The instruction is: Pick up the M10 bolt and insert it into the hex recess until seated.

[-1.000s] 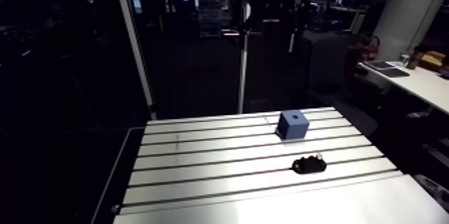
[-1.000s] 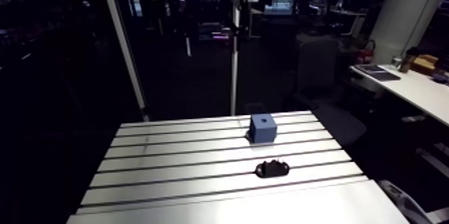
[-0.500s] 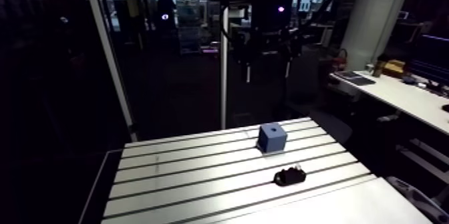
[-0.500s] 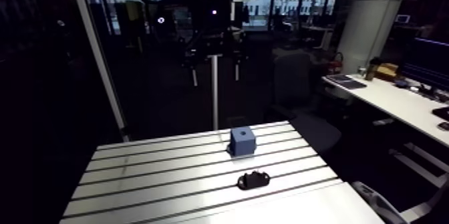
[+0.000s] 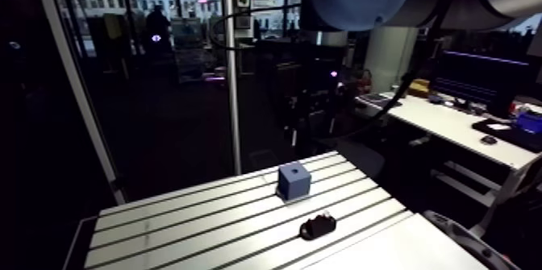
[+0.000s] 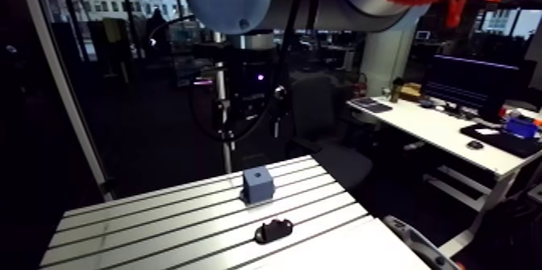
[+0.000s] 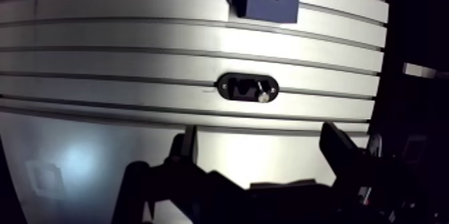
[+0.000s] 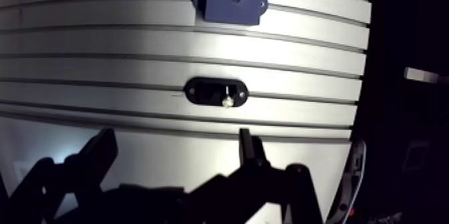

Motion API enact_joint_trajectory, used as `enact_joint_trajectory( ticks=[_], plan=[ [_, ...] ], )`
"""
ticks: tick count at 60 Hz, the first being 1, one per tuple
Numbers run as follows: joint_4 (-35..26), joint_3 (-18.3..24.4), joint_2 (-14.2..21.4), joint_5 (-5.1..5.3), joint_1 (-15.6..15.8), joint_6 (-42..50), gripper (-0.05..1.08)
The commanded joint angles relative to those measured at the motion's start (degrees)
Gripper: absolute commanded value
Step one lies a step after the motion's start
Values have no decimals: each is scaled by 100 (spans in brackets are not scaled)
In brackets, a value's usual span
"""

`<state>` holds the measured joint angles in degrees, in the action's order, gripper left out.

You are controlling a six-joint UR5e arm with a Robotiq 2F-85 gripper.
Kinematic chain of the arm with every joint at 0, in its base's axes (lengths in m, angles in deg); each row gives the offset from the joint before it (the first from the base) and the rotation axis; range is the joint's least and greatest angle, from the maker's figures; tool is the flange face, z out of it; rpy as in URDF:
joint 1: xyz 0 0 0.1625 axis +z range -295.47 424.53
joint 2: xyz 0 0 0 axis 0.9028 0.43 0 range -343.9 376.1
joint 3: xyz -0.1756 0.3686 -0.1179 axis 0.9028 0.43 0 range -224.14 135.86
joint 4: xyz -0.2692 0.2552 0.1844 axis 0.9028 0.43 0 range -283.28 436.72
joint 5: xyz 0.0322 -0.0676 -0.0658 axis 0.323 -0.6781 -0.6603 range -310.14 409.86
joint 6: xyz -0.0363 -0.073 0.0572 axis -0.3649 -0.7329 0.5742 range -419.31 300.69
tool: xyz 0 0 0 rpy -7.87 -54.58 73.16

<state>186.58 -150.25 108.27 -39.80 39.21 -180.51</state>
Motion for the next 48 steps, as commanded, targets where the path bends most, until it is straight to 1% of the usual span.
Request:
enact_joint_trajectory(
  ticks=[1,4,8,12,21,39,45,48],
  plan=[
    [649,-514,-24,103,-461,-620,1],
    [677,-542,-35,110,-495,-620,1],
    [699,-638,-78,170,-551,-620,1],
    [707,-732,-136,180,-595,-620,1],
    [748,-904,-245,182,-736,-612,1],
    [1183,-1173,-473,190,-730,-533,2],
    [1407,-1263,-493,207,-730,-509,4],
    [1565,-1332,-503,192,-730,-442,7]
  ],
)
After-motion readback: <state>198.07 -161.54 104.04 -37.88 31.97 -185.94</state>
